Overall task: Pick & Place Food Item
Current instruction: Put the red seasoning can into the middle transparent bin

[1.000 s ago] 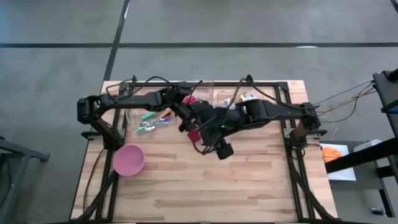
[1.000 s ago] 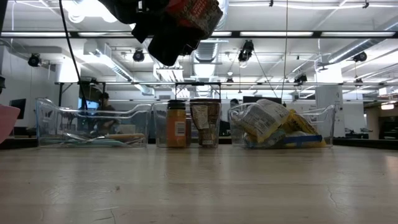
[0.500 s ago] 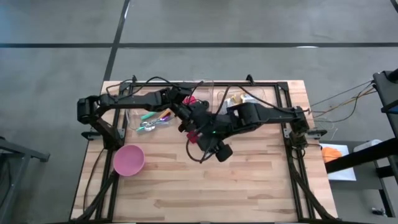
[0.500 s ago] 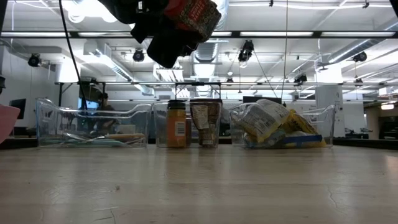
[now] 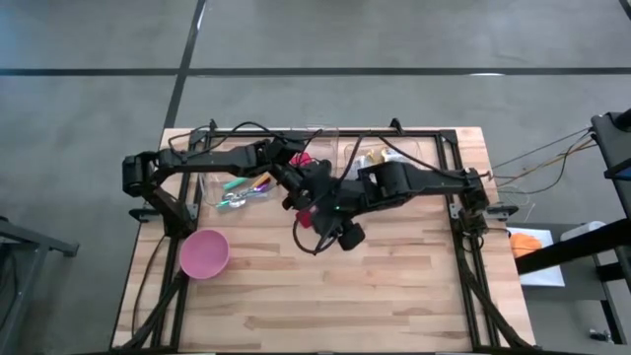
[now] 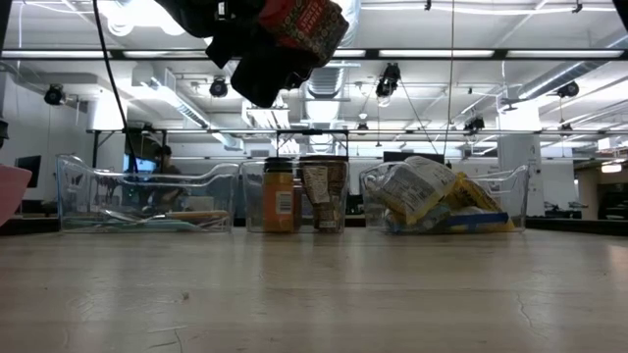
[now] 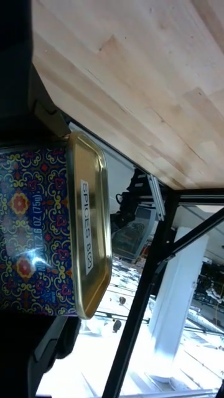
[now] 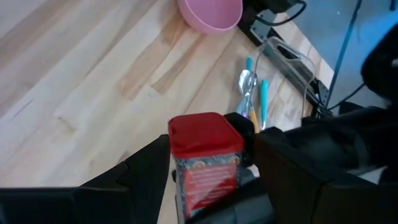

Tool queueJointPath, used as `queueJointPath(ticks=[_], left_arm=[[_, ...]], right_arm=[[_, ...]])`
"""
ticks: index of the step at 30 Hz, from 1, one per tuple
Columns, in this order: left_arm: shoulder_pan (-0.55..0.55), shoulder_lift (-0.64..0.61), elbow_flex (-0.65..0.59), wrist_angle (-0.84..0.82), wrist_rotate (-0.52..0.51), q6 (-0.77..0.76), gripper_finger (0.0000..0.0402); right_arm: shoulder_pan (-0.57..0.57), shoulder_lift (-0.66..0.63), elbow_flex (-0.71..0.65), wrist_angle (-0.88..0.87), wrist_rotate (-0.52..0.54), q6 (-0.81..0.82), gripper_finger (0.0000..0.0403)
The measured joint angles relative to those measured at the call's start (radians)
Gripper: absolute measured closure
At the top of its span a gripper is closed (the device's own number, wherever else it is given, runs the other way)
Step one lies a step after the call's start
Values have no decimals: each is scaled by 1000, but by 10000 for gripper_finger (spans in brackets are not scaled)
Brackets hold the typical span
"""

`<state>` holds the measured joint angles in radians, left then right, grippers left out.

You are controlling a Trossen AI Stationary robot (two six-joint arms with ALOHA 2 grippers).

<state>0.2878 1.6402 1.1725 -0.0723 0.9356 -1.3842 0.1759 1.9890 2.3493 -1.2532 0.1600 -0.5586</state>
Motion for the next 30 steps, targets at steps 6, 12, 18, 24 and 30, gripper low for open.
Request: queueJointPath(ticks=[6, 12, 18, 24, 30], left_arm=[[0, 0, 0, -24, 0, 6, 106], [0, 0, 0, -60, -31, -1, 106], [4, 0, 0, -61, -44, -11, 106], [6, -15, 0, -60, -38, 176, 106], [15, -97, 0, -26, -183, 280, 106]], right_arm=[[0, 17, 0, -10, 32, -33, 174], [1, 21, 0, -40, 45, -6, 174], [4, 25, -1, -53, 98, -111, 174], [51, 19, -1, -48, 167, -47, 174], [75, -25, 5, -25, 184, 329, 174]])
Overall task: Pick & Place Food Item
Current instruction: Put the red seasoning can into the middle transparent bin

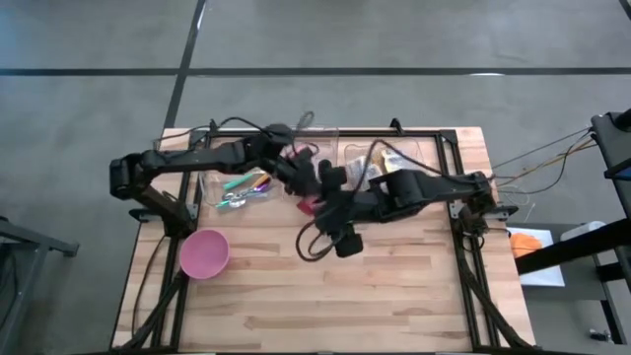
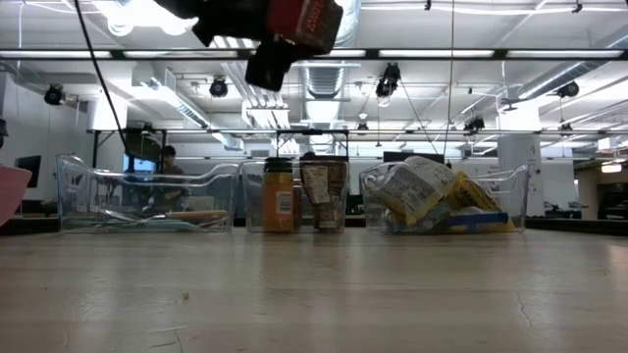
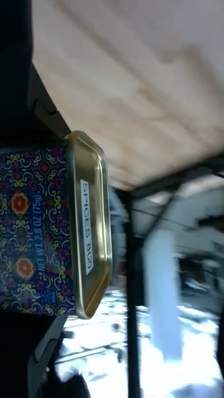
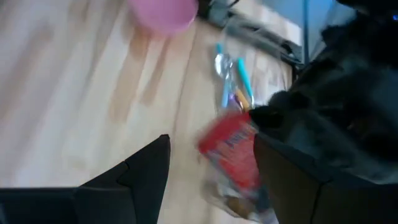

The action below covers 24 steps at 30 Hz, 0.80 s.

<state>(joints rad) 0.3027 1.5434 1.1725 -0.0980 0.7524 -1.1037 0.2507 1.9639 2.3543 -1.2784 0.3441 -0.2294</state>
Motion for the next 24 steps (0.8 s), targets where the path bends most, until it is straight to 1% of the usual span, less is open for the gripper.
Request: queueJointPath(ticks=[3, 5, 10, 13, 16, 18, 21, 24], left_arm=[[13, -52, 0, 43, -108, -5, 106], [24, -88, 1, 56, -179, -24, 106], [43, -159, 1, 60, -401, -131, 106], [52, -184, 0, 133, -521, -179, 106], [54, -187, 0, 263, -571, -214, 106], [52, -187, 0, 331, -581, -233, 106], [53, -187, 0, 396, -603, -232, 106], [54, -187, 0, 432, -635, -235, 106]], right_arm=[[7, -38, 0, 48, 27, 151, 174], [15, -67, 1, 86, 97, 211, 174], [55, -102, 2, 118, 385, 231, 174], [79, -103, 1, 126, 553, 258, 174], [86, -102, -1, 144, 660, 303, 174], [86, -102, -11, 144, 698, 352, 174], [89, -101, -32, 147, 765, 408, 174], [97, -101, -58, 196, 829, 406, 174]])
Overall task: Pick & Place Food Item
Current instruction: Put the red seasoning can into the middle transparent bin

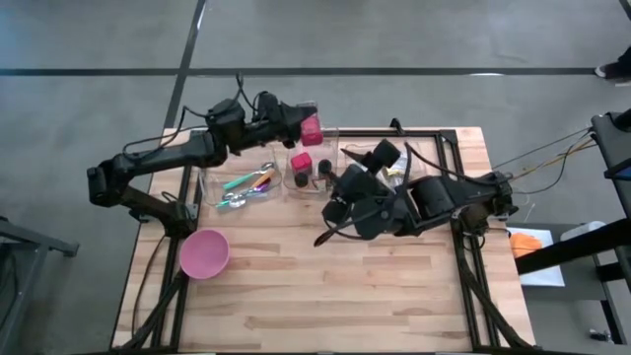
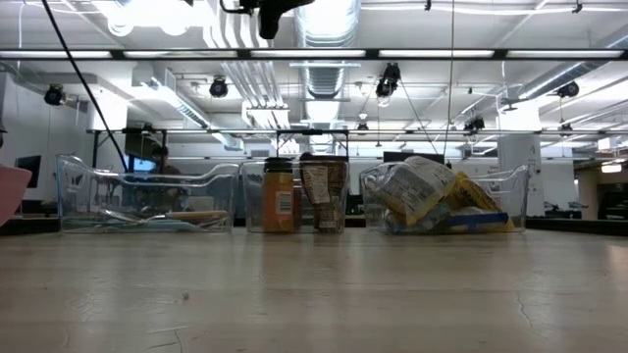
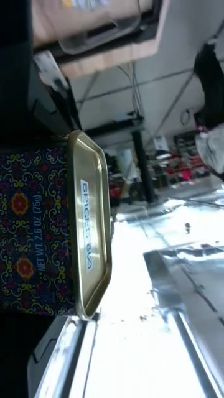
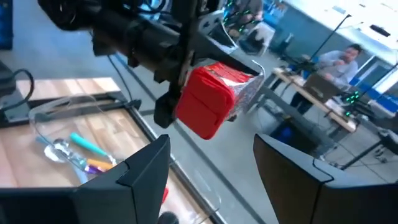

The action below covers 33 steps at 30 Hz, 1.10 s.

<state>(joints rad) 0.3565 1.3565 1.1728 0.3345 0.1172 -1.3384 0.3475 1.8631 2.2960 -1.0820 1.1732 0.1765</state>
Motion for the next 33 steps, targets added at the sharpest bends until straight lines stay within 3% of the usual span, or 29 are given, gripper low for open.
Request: queueJointPath(ticks=[11, 18, 27, 33], left_arm=[[17, 0, 0, 163, -61, -83, 106], [25, 0, 0, 225, -23, -129, 106], [35, 0, 0, 249, 41, -163, 106], [49, 1, 0, 254, 89, -182, 106]], right_arm=[[-13, -2, -122, 462, 52, -296, 174], [-46, -2, -249, 844, 62, -495, 174], [-70, -2, -406, 1421, 137, -908, 174], [-57, -2, -418, 1460, 137, -949, 174]])
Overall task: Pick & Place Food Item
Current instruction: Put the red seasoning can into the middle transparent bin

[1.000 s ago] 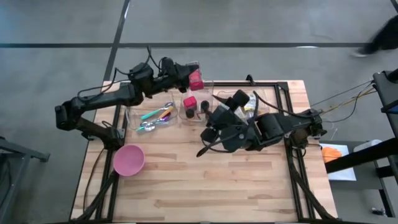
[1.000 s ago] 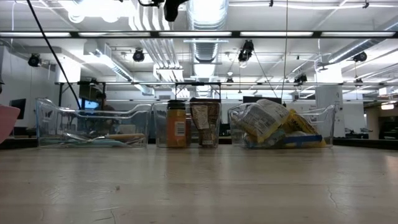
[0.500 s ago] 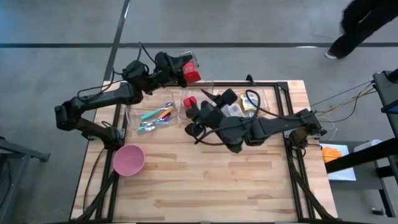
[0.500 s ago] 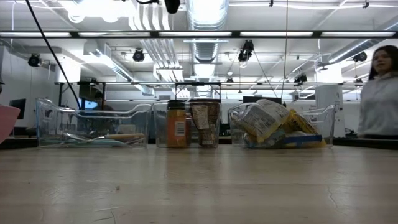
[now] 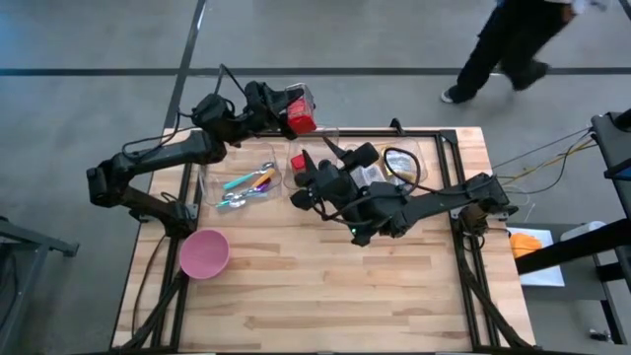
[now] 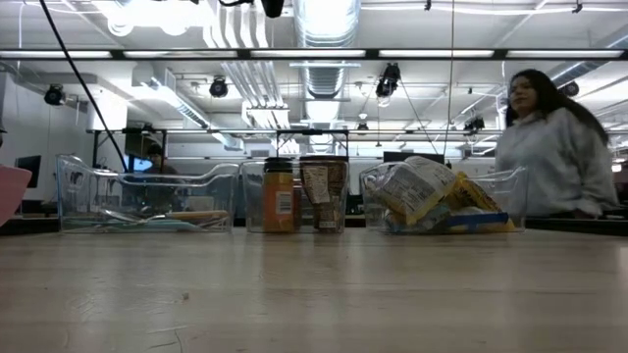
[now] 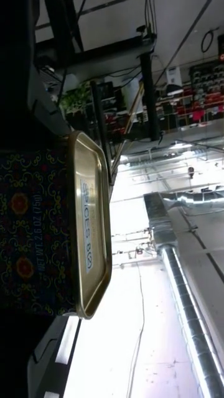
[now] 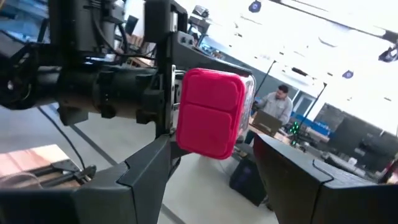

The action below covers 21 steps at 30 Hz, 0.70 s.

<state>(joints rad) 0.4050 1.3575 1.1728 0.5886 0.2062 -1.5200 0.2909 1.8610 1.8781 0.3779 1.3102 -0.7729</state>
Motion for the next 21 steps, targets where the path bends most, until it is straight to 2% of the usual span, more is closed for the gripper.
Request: queueJointPath(ticks=[5, 13, 21], left_arm=[[3, 0, 0, 2, 5, 0, 106], [3, 0, 0, 7, 5, -3, 106], [3, 0, 0, 7, 11, -2, 106]], right_arm=[[22, 0, 31, 0, -17, -89, 174], [21, 0, 44, -5, -192, -69, 174], [21, 0, 40, -8, -154, -11, 174]])
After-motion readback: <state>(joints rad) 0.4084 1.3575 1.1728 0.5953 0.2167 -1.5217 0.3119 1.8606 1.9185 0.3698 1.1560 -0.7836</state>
